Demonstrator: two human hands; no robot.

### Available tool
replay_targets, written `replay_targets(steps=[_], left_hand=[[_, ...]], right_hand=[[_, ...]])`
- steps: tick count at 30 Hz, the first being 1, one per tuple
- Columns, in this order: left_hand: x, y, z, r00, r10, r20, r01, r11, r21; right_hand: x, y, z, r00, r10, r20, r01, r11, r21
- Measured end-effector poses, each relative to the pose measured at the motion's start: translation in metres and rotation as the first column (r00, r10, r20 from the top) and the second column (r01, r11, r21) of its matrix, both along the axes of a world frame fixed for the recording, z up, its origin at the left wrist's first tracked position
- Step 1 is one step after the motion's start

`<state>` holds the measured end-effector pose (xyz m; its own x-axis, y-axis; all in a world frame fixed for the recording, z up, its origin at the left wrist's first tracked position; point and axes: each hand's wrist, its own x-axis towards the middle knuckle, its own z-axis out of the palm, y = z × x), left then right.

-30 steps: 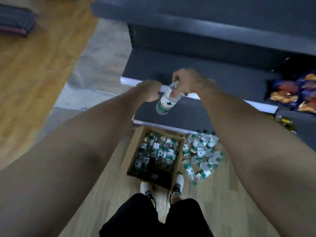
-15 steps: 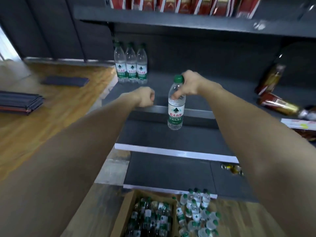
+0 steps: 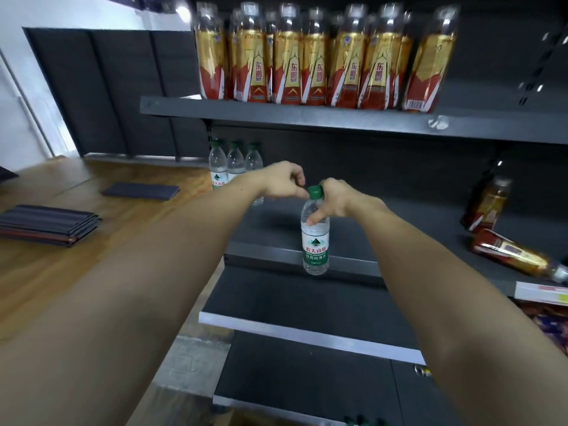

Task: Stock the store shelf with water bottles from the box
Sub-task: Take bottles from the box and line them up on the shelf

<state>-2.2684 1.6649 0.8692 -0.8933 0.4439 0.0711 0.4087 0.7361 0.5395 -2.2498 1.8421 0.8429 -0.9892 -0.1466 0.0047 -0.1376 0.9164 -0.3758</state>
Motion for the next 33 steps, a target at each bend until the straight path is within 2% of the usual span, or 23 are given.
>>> replay_targets(steps=[6, 10, 13, 20, 26, 30, 33], left_hand=[[-0.009, 0.025, -0.004, 1.000, 0.016, 0.015, -0.015, 0.999, -0.052], [-0.019, 0.029, 0.004, 0.997, 0.080, -0.013, -0.081, 0.995, -0.065], [-0.026, 0.029, 0.015, 0.993, 0.117, -0.031, -0.119, 0.990, -0.073], [-0.047, 0.027, 0.028, 0.957, 0.199, -0.211, -0.243, 0.947, -0.210], [-0.069, 0.026, 0.004, 0.937, 0.277, -0.211, -0.331, 0.897, -0.293], [-0.083, 0.027, -0.011, 0.930, 0.302, -0.210, -0.349, 0.904, -0.245], [-0.088, 0.028, -0.019, 0.944, 0.261, -0.202, -0.301, 0.933, -0.198]], right_hand=[[-0.018, -0.002, -0.005, 0.999, 0.048, -0.002, -0.048, 0.998, -0.050], [-0.031, 0.003, -0.003, 0.998, 0.061, -0.018, -0.063, 0.983, -0.173], [-0.041, 0.011, 0.004, 0.996, 0.079, 0.037, -0.068, 0.967, -0.244], [-0.057, 0.032, -0.006, 0.994, 0.080, 0.070, -0.062, 0.971, -0.233], [-0.072, 0.044, -0.025, 0.994, 0.073, 0.077, -0.056, 0.977, -0.204], [-0.084, 0.047, -0.033, 0.995, 0.073, 0.074, -0.057, 0.977, -0.205], [-0.092, 0.049, -0.037, 0.994, 0.075, 0.083, -0.056, 0.975, -0.214]])
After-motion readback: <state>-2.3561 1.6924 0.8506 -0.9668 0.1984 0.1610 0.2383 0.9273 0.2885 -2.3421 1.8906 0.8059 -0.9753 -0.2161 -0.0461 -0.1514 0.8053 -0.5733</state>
